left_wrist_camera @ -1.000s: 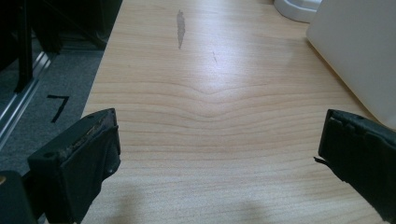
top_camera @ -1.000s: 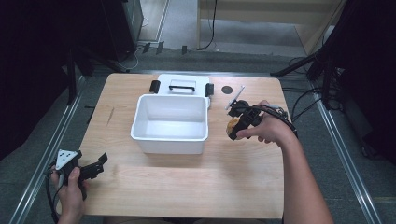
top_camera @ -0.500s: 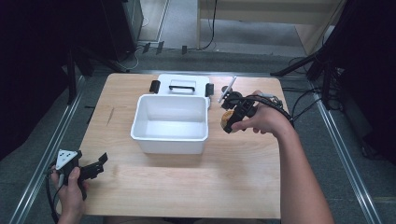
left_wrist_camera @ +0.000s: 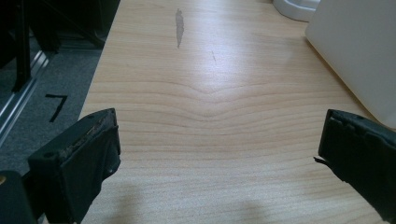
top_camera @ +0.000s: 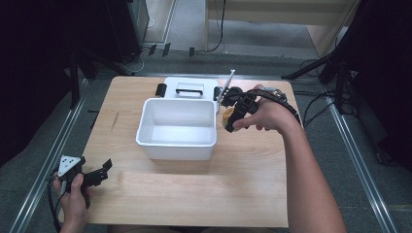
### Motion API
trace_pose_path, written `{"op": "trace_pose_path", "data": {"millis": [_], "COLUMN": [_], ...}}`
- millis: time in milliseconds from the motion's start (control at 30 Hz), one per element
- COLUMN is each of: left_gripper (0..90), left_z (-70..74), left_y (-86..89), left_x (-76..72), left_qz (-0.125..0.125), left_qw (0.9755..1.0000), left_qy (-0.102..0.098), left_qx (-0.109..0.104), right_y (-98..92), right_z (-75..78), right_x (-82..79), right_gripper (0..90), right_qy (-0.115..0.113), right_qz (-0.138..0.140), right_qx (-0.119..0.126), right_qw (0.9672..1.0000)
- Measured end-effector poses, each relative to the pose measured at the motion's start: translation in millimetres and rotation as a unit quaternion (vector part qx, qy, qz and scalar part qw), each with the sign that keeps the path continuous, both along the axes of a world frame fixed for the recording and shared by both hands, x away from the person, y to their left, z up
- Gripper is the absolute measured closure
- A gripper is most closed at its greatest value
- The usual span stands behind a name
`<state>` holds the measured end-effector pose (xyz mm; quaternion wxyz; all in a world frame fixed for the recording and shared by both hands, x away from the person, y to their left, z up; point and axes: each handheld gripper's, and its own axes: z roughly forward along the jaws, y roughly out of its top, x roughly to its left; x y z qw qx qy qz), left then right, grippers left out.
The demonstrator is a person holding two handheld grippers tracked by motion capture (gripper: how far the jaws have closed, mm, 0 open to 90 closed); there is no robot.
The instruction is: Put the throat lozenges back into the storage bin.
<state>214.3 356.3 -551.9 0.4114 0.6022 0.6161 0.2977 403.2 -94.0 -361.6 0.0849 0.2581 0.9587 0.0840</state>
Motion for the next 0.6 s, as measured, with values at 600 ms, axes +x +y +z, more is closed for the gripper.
{"op": "trace_pose_path", "data": {"millis": [600], "left_gripper": [0.0], "left_z": [0.0], "left_y": [0.5], "left_x": [0.3], "left_qz": [-0.002], "left_qw": [1.0], "left_qy": [0.002], "left_qx": [-0.001], "right_y": [39.0], "right_z": [12.8], "right_x": [1.9], "right_gripper": [20.7], "right_qy": [-0.007], "right_qz": [0.036], "right_qx": [-0.014], "right_qw": [0.9992]}}
